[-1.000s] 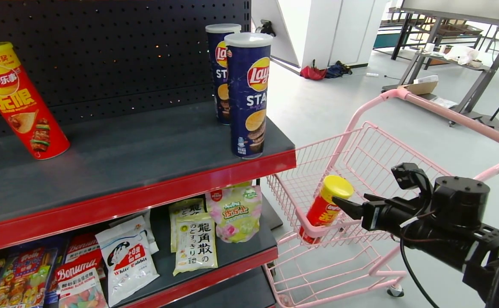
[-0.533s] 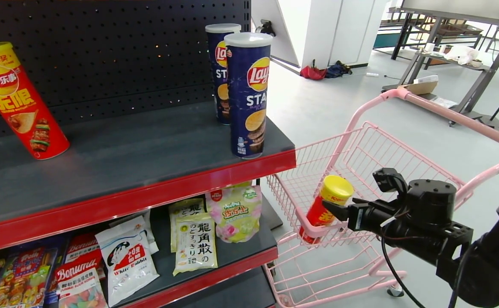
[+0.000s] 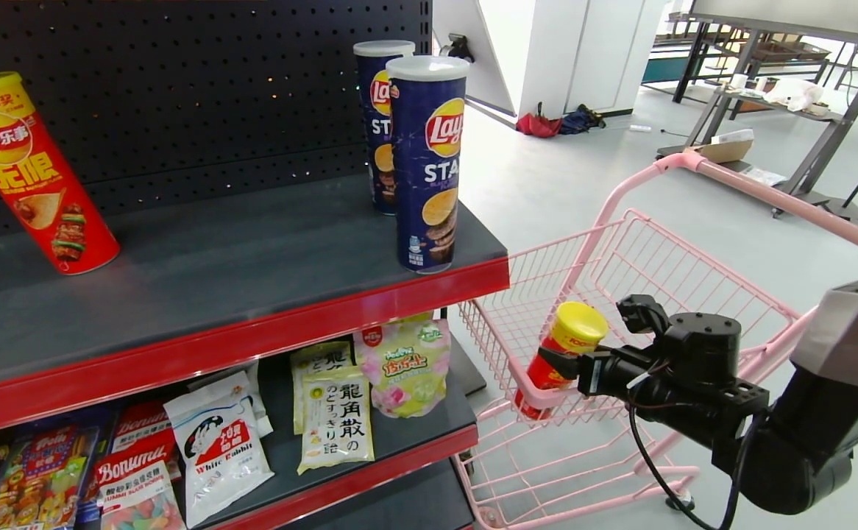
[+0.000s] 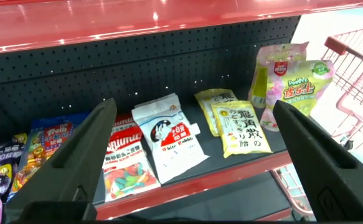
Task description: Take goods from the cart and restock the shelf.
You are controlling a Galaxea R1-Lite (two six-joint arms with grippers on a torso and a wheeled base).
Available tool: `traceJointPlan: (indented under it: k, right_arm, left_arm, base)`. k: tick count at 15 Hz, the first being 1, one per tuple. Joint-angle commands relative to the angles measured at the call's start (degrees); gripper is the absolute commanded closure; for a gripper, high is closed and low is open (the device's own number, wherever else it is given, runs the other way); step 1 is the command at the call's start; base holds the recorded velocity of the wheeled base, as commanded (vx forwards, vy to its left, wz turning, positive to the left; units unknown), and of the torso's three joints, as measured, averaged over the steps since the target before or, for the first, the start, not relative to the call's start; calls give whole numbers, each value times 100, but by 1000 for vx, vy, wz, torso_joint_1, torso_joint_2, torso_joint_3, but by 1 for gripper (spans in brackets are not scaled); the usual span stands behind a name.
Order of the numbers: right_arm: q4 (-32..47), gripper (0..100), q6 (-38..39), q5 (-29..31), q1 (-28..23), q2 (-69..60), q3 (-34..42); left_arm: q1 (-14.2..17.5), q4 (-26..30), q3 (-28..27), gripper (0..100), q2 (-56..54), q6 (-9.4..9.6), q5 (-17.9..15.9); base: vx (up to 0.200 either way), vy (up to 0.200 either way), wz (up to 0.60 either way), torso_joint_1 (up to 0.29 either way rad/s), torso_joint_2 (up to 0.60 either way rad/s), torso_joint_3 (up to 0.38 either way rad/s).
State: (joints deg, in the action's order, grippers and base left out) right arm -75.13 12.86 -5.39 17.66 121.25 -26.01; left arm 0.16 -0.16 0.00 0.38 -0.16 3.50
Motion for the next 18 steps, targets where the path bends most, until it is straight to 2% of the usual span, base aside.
traceJointPlan:
  k: [1, 11, 12, 18]
  right_arm:
    - [-2, 0, 111, 55, -9, 206, -211]
    - [-2, 0, 182, 161, -17, 698, -809]
    - [-10, 100, 173, 214, -17, 778, -861]
    - [-160, 100, 147, 328, -9, 778, -958]
  left_arm:
    - [2, -2, 0, 0, -3, -2, 2]
    - [2, -2, 0, 0, -3, -2, 2]
    - [2, -2, 0, 0, -3, -2, 2]
    - [2, -2, 0, 0, -3, -2, 2]
  base:
    - [0, 0, 0, 0, 0, 0]
    - [0, 0, 0, 0, 0, 0]
    - [0, 0, 0, 0, 0, 0]
    - [0, 0, 0, 0, 0, 0]
